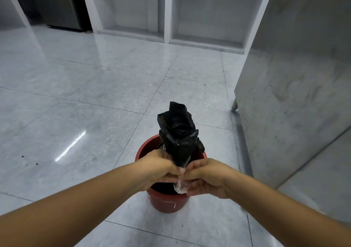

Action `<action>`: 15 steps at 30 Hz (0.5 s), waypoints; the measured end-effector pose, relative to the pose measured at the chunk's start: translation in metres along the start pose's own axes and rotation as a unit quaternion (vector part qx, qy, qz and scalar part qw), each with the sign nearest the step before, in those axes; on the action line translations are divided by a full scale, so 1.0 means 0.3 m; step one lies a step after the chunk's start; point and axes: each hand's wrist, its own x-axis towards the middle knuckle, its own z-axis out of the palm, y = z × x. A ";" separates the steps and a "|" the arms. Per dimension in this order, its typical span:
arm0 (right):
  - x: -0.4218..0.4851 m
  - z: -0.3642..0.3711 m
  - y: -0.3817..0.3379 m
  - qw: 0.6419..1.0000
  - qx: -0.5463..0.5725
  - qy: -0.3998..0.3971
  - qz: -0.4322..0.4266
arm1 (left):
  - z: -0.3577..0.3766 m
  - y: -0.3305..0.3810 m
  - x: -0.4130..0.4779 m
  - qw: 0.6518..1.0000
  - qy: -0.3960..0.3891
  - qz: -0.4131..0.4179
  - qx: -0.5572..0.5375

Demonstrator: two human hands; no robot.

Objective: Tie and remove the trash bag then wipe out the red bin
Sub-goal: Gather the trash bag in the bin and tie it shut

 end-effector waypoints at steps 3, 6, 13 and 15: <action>-0.020 -0.013 -0.006 0.999 -0.025 -0.006 -0.025 | -0.015 -0.015 0.006 0.999 0.033 0.012 0.021; -0.044 -0.006 0.001 0.985 -0.135 0.063 -0.087 | -0.006 -0.026 -0.001 0.995 0.062 0.037 0.072; -0.059 0.031 0.019 0.790 -0.441 0.214 -0.368 | 0.018 -0.033 -0.026 0.997 0.003 0.044 0.068; -0.058 0.019 0.017 0.753 -0.470 0.208 -0.411 | 0.002 -0.027 -0.039 0.996 -0.021 0.056 0.068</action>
